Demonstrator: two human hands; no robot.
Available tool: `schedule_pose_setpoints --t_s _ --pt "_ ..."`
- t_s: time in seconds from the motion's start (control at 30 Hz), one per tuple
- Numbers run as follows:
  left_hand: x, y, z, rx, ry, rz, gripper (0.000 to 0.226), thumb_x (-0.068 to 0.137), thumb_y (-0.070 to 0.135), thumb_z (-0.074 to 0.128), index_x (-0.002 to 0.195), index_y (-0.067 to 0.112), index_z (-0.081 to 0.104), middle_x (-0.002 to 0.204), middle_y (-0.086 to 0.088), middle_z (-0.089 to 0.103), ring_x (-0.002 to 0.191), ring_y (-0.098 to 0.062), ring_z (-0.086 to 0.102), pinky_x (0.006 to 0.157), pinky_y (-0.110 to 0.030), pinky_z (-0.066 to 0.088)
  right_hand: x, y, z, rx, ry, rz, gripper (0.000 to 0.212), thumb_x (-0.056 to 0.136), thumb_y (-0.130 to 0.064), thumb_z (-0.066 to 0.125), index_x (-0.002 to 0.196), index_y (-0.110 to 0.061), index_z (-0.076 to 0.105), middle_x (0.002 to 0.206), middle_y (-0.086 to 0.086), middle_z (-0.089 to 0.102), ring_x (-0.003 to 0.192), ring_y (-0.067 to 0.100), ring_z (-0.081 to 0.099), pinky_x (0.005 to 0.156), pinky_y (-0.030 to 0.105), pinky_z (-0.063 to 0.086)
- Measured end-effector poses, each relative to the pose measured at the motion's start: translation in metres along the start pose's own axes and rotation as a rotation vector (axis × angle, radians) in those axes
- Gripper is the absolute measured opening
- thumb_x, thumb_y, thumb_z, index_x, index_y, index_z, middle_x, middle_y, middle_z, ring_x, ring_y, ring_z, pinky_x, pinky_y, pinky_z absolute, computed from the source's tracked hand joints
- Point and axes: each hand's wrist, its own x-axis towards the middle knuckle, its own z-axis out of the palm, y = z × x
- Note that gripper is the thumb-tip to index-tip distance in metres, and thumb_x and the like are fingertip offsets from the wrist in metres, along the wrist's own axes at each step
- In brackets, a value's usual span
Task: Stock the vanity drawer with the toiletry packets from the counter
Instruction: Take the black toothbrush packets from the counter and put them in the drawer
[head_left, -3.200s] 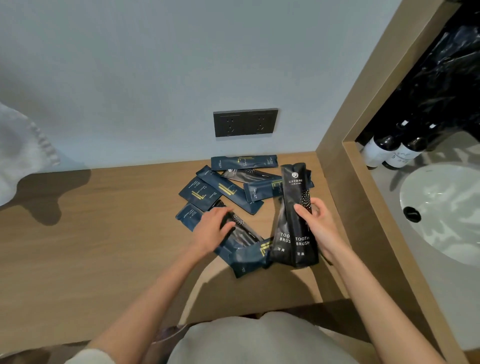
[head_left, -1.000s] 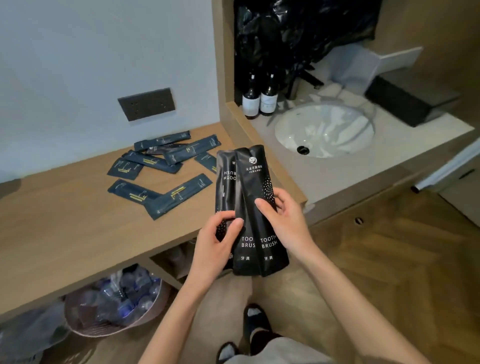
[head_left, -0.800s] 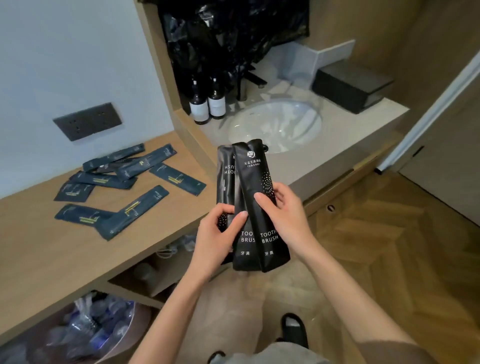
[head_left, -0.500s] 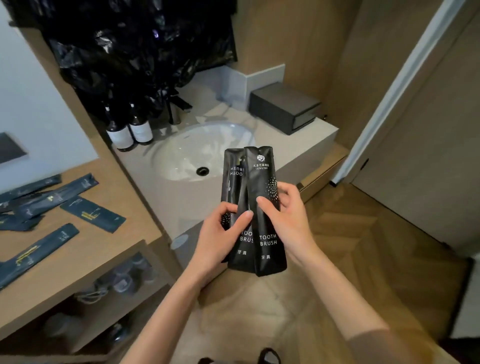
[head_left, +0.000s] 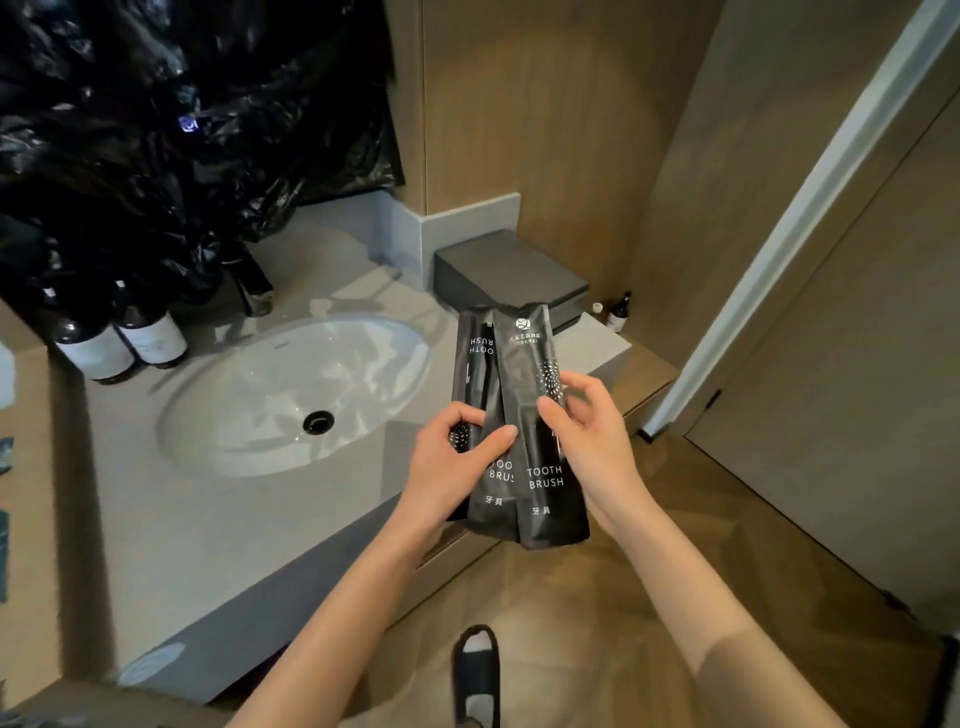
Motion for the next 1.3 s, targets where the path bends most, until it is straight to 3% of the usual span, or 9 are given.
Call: schedule_pose_setpoints --t_s 0.3,0.37,0.43,0.5,0.6,0.73,1.0,1.13,1.3 --pt "0.171 -0.004 0.057 0.008 0.144 0.02 0.023 0.075 0.025 0.077 0.089 0.022 0.059 0.095 0.01 0.061 0.101 -0.014 0.057 0.093 -0.03 0.046 0.187 -0.001 -0.022 -0.197 -0.09 0.02 0.04 0.092 -0.02 0.062 0.13 -0.018 0.049 0.118 0.001 0.067 0.107 0.017 0.065 0.093 0.04 0.054" --pt "0.203 -0.003 0.063 0.033 0.161 0.039 0.036 0.076 0.02 0.076 0.104 0.017 0.054 0.101 0.014 0.055 0.101 -0.007 0.054 0.09 -0.016 0.043 0.224 -0.003 -0.025 -0.227 -0.106 0.017 0.037 0.091 -0.015 0.062 0.127 -0.014 0.051 0.111 -0.001 0.068 0.101 0.013 0.066 0.088 0.034 0.055" --pt "0.233 -0.007 0.066 0.04 0.16 0.041 0.052 0.074 0.021 0.077 0.115 0.018 0.046 0.112 0.007 0.055 0.106 -0.01 0.055 0.094 -0.022 0.045 0.257 -0.004 -0.025 -0.239 -0.127 0.028 0.035 0.09 -0.012 0.063 0.124 -0.012 0.052 0.103 -0.005 0.067 0.095 0.008 0.065 0.081 0.026 0.054" --pt "0.262 -0.013 0.067 0.089 0.157 0.035 0.063 0.074 0.021 0.077 0.125 0.021 0.04 0.126 0.002 0.053 0.113 -0.014 0.055 0.096 -0.028 0.044 0.289 -0.002 -0.022 -0.268 -0.154 0.056 0.036 0.089 -0.014 0.065 0.122 -0.014 0.052 0.106 -0.001 0.067 0.098 0.012 0.064 0.083 0.031 0.055" --pt "0.298 -0.017 0.067 0.182 0.148 -0.014 0.075 0.08 0.021 0.073 0.141 0.017 0.029 0.134 0.007 0.043 0.12 -0.004 0.042 0.092 -0.012 0.03 0.333 0.004 -0.018 -0.303 -0.208 0.104 0.034 0.089 -0.015 0.066 0.119 -0.018 0.052 0.106 0.002 0.067 0.093 0.011 0.064 0.081 0.031 0.054" --pt "0.338 -0.034 0.068 0.277 0.182 -0.082 0.092 0.081 0.029 0.071 0.149 0.013 0.011 0.153 -0.002 0.032 0.139 -0.015 0.031 0.105 -0.02 0.025 0.385 0.016 -0.013 -0.42 -0.297 0.112 0.049 0.087 -0.022 0.069 0.131 -0.016 0.049 0.113 0.004 0.059 0.103 0.014 0.057 0.096 0.033 0.047" --pt "0.363 -0.042 0.09 0.546 0.289 -0.039 0.064 0.082 0.041 0.067 0.137 0.025 0.039 0.12 0.003 0.062 0.108 -0.016 0.06 0.084 -0.025 0.045 0.454 0.028 -0.015 -0.531 -0.461 0.062 0.045 0.085 -0.016 0.069 0.128 -0.011 0.055 0.086 -0.002 0.06 0.091 0.015 0.06 0.089 0.027 0.046" --pt "0.367 -0.043 0.098 0.779 0.367 -0.134 0.063 0.08 0.052 0.064 0.134 0.028 0.043 0.107 -0.002 0.051 0.094 -0.018 0.057 0.081 -0.03 0.047 0.476 0.035 -0.019 -0.635 -0.53 -0.031 0.055 0.084 -0.019 0.07 0.135 -0.013 0.052 0.117 0.006 0.064 0.111 0.02 0.06 0.098 0.028 0.042" --pt "0.369 -0.043 0.106 0.878 0.488 -0.242 0.066 0.084 0.054 0.058 0.139 0.022 0.042 0.127 -0.005 0.042 0.119 -0.02 0.045 0.092 -0.031 0.042 0.489 0.035 -0.028 -0.682 -0.583 -0.22 0.053 0.086 -0.014 0.067 0.136 -0.018 0.05 0.127 0.003 0.061 0.092 0.02 0.061 0.094 0.033 0.048"
